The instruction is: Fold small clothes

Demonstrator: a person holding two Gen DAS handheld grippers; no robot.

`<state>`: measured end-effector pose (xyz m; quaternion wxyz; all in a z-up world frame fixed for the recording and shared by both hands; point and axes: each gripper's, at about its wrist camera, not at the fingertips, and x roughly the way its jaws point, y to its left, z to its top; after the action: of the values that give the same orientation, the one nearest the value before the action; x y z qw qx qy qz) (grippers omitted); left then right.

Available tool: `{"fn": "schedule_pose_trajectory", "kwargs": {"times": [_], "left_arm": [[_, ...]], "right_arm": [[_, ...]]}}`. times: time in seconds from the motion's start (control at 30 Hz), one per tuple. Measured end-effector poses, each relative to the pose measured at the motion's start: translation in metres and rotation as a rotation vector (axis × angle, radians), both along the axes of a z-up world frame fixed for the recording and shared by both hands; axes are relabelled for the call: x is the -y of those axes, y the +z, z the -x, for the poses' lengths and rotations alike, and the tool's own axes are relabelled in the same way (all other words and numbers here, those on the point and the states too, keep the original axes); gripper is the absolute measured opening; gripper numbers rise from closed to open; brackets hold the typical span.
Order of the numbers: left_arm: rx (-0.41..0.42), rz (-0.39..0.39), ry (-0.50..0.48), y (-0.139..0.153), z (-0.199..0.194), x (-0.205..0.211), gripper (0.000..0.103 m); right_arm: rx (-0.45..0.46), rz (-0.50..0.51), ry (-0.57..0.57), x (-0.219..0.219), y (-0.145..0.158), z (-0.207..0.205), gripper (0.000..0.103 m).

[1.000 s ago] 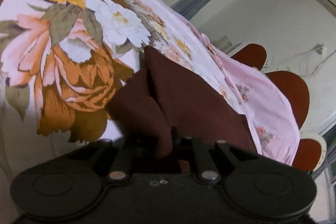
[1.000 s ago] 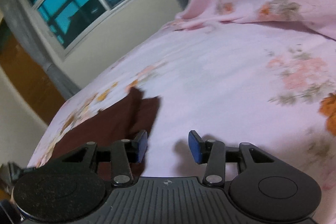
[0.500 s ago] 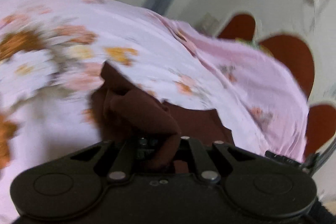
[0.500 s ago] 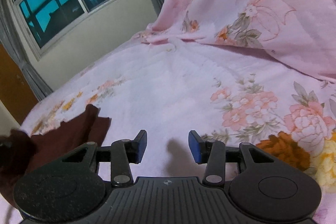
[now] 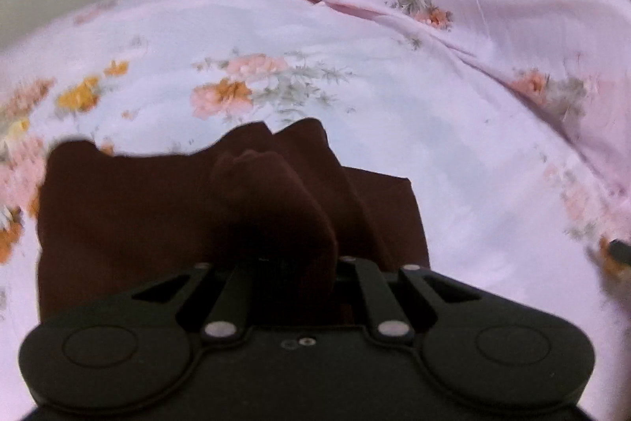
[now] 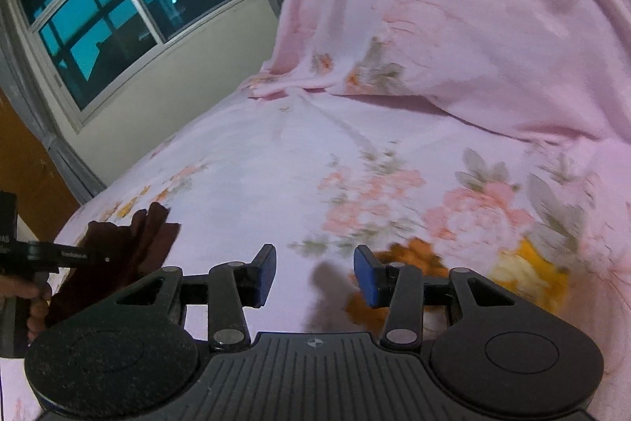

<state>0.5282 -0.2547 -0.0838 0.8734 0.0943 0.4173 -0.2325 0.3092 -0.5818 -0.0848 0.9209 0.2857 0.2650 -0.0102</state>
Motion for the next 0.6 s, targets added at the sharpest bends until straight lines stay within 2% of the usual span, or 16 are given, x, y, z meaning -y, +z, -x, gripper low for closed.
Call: {"fn": "schedule_pose_trajectory", "kwargs": {"times": [0.1,0.13,0.17,0.23,0.27,0.3,0.33,0.37,0.4,0.5,0.6], "left_arm": [[0.070,0.006,0.001,0.011,0.012,-0.001,0.007],[0.059,0.004,-0.010,0.010,0.013,0.001,0.010],[0.041,-0.005,-0.021,0.007,0.012,0.006,0.019],[0.023,0.016,-0.032,0.004,0.011,0.014,0.024],[0.009,0.024,-0.040,0.004,0.010,0.017,0.030],[-0.011,0.067,-0.051,0.005,0.010,0.019,0.037],[-0.042,0.149,-0.075,0.008,0.011,0.017,0.060],[-0.060,0.209,-0.106,0.012,0.015,0.017,0.072],[-0.063,0.229,-0.126,0.015,0.018,0.018,0.072],[-0.015,0.250,-0.090,0.028,0.030,0.005,0.070],[0.055,0.281,0.025,0.033,0.042,-0.052,0.067]], "right_arm": [[0.001,-0.025,-0.010,0.006,-0.010,0.008,0.044],[0.003,-0.036,-0.011,0.008,-0.013,0.009,0.044],[0.007,-0.047,-0.013,0.008,-0.016,0.011,0.044],[0.018,-0.061,-0.019,0.010,-0.019,0.014,0.044],[0.022,-0.067,-0.022,0.010,-0.019,0.015,0.044],[0.026,-0.073,-0.023,0.011,-0.020,0.016,0.044],[0.030,-0.079,-0.024,0.013,-0.021,0.017,0.044],[0.033,-0.084,-0.024,0.014,-0.022,0.018,0.044],[0.037,-0.087,-0.025,0.014,-0.023,0.019,0.044],[0.038,-0.086,-0.033,0.016,-0.023,0.023,0.044],[0.029,-0.076,-0.040,0.014,-0.018,0.026,0.044]]}}
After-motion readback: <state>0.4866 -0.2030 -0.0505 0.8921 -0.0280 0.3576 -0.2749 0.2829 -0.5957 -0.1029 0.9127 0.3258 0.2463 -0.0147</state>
